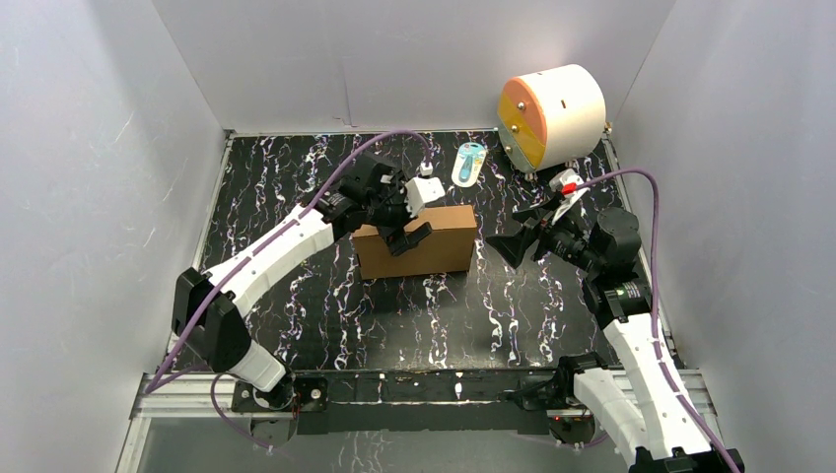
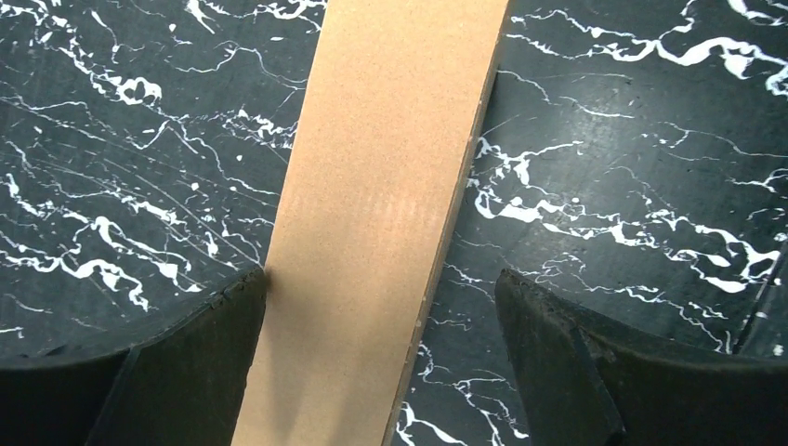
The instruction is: Fold the paper box
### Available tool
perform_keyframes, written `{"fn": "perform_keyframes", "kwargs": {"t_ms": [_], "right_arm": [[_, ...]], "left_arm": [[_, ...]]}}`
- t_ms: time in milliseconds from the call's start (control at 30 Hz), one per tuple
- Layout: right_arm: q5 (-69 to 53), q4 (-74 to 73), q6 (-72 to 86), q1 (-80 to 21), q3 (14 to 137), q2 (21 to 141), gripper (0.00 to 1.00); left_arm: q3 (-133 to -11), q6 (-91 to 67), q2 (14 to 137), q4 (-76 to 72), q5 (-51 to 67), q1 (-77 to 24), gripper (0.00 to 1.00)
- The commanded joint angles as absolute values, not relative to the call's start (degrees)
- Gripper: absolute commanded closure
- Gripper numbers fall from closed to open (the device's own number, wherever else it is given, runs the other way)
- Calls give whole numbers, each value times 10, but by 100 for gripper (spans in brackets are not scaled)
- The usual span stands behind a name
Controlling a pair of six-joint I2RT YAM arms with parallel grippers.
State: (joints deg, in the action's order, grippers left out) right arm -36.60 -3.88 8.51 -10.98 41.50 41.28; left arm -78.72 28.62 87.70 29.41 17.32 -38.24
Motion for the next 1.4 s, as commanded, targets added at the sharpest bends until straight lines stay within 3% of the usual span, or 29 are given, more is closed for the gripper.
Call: {"fn": "perform_keyframes", "kwargs": {"t_ms": [0, 367, 733, 833, 1100, 1367], "right_arm": [[-376, -22, 72, -109, 418, 405, 1], [-383, -18, 69, -109, 412, 400, 1], [-392, -24, 65, -110, 413, 388, 1], [-389, -26, 62, -110, 411, 384, 1], [-386, -25, 62, -110, 409, 382, 1], [-378, -25, 64, -109, 409, 367, 1]], "left_arm": [[-814, 315, 873, 315, 126, -388, 10], [-798, 319, 834, 304, 155, -387, 7], [-852, 339, 929, 349, 174, -386, 7], [-883, 339, 953, 371, 185, -385, 12], [-894, 377, 926, 379, 179, -387, 45], [-742, 431, 810, 178, 76, -420, 50]]}}
